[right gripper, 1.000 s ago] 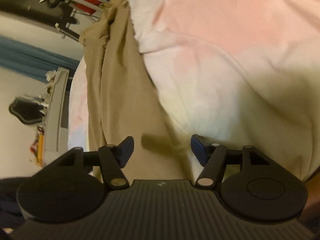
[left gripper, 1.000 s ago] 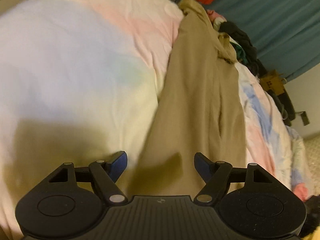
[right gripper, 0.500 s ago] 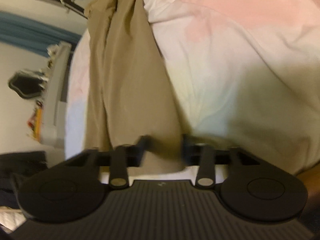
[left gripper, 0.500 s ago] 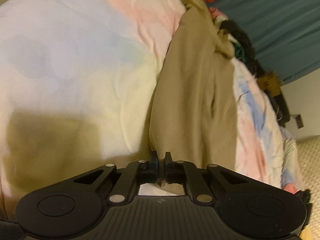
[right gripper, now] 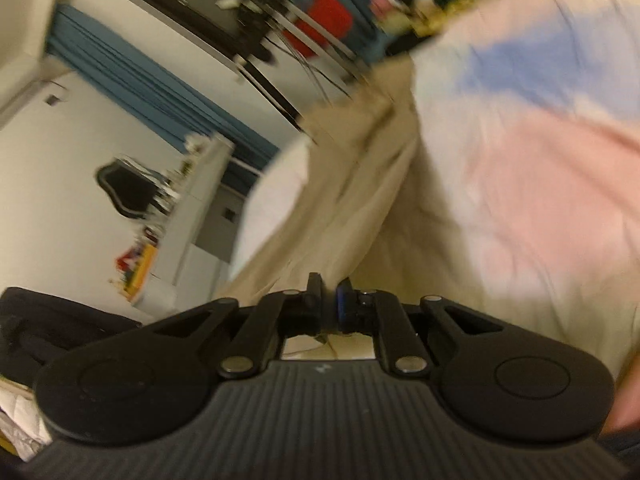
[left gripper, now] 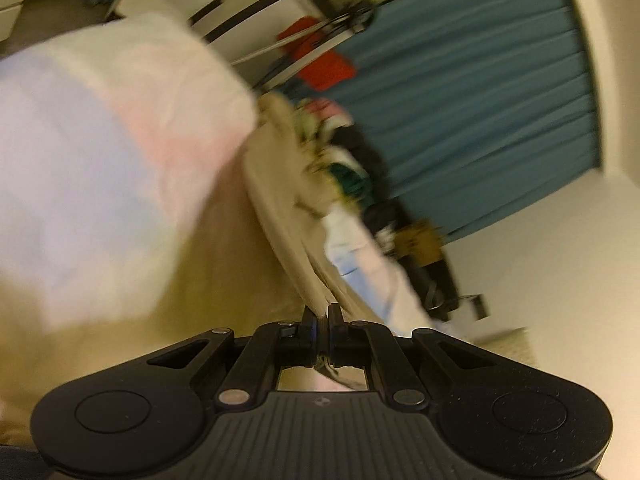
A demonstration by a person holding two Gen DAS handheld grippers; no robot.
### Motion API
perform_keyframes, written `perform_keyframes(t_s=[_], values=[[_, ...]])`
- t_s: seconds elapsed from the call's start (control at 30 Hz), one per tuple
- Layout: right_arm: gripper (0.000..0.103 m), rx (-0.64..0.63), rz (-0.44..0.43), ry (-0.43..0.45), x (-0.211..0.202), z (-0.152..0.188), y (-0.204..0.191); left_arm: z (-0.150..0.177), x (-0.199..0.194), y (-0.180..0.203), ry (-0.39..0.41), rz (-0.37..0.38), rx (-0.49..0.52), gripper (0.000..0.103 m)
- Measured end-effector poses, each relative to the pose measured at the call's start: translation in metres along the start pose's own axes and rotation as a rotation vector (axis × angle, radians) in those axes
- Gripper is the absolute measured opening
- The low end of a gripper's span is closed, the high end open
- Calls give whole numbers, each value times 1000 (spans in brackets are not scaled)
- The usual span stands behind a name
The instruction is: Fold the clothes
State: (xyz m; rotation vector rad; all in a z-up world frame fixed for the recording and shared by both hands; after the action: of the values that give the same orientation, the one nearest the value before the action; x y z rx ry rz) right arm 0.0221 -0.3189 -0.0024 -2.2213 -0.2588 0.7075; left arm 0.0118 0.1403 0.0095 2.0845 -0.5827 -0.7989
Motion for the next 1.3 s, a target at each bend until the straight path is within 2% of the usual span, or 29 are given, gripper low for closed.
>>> perform_keyframes(t_s=[0.1, 0.23, 0.37, 0.47, 0.53, 0.77, 1.0, 1.07, 1.3], values=[[10, -35, -24, 25, -16, -2, -5, 6, -13, 13, 3, 30, 17, 5], [10, -32, -35, 13, -37, 31, 9, 35, -40, 9, 4, 39, 5, 5], [10, -7, -37, 4, -59, 69, 27, 74, -78, 3, 7, 11, 55, 5], [10, -2, -34, 9, -66, 79, 31, 90, -87, 4, 18, 0, 69, 5], [10, 4, -38, 12, -61, 72, 31, 89, -84, 5, 31, 4, 71, 5], [10, -28, -34, 80, -23, 22, 18, 48, -44, 21, 83, -6, 140, 5], [10, -19, 18, 160, 53, -40, 13, -15, 29, 41, 156, -65, 220, 5], [10, -7, 33, 171, 74, -53, 16, -30, 52, 46, 178, -103, 266, 5], [10, -69, 102, 192, 147, -81, 33, -61, 138, 30, 211, -187, 367, 5]])
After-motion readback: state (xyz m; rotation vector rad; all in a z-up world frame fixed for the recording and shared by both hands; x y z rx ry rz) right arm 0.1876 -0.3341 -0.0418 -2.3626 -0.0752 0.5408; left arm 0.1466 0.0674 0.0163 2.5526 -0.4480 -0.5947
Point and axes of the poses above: each gripper's, at about its wrist camera, not at the fingertips, and x roughly the way its jaws point, y to its right, z to its underside, the point moved 1 cm from there along x, roughly the way its jaws point, and after that the axes turned 5 degrees about y, right-handed, at the moved point
